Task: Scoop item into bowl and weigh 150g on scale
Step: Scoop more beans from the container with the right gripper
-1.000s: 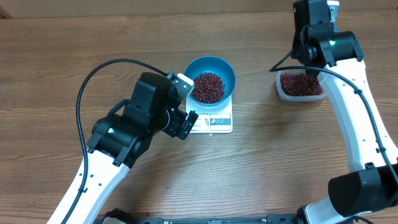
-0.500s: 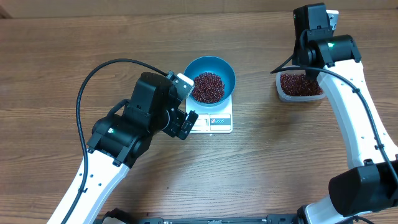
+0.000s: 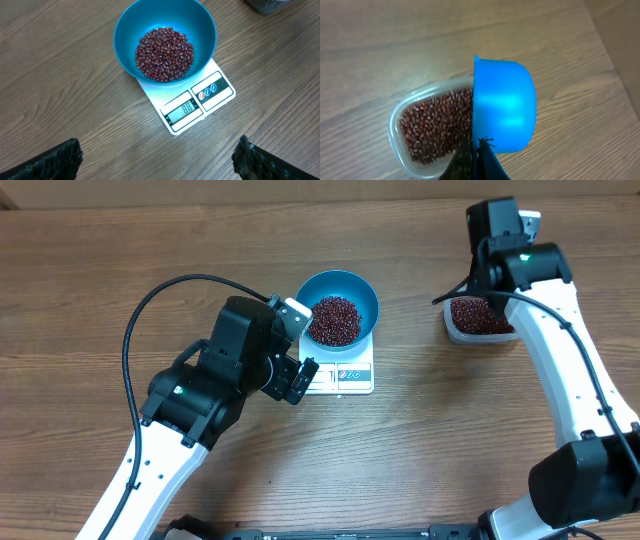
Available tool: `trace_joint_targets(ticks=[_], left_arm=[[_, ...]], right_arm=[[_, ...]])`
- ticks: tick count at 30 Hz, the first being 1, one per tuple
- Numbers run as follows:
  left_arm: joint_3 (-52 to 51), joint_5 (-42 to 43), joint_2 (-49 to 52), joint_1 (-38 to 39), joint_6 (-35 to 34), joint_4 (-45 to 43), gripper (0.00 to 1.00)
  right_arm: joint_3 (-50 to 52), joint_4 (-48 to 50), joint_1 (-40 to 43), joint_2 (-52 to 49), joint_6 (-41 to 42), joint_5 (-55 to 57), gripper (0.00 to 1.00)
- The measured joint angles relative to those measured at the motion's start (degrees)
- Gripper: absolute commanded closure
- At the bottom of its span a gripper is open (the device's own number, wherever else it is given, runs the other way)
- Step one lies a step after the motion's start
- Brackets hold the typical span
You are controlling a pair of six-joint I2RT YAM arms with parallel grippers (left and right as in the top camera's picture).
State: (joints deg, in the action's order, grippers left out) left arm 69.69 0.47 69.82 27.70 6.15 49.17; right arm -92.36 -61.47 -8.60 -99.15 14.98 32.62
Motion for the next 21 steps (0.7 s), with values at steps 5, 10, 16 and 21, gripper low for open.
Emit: trace_joint_targets(ticks=[5,10,16,21], left_arm=[[0.0,0.0,0.0,0.0,0.0,0.0,0.01],[0.0,0.0,0.0,0.0,0.0,0.0,0.00],[0.0,0.0,0.0,0.0,0.0,0.1,0.01],[0.0,0.0,0.0,0.0,0.0,0.1,0.01]], right_arm=[[5.7,4.2,0.0,0.0,0.6,-0.3,0.96],[10.5,8.5,0.0,0.0,0.9,-0.5,0.96],[16.1,16.2,0.0,0.0,0.9,-1.7,0.96],[20.0,20.7,0.0,0.0,0.9,-3.9,0.96]])
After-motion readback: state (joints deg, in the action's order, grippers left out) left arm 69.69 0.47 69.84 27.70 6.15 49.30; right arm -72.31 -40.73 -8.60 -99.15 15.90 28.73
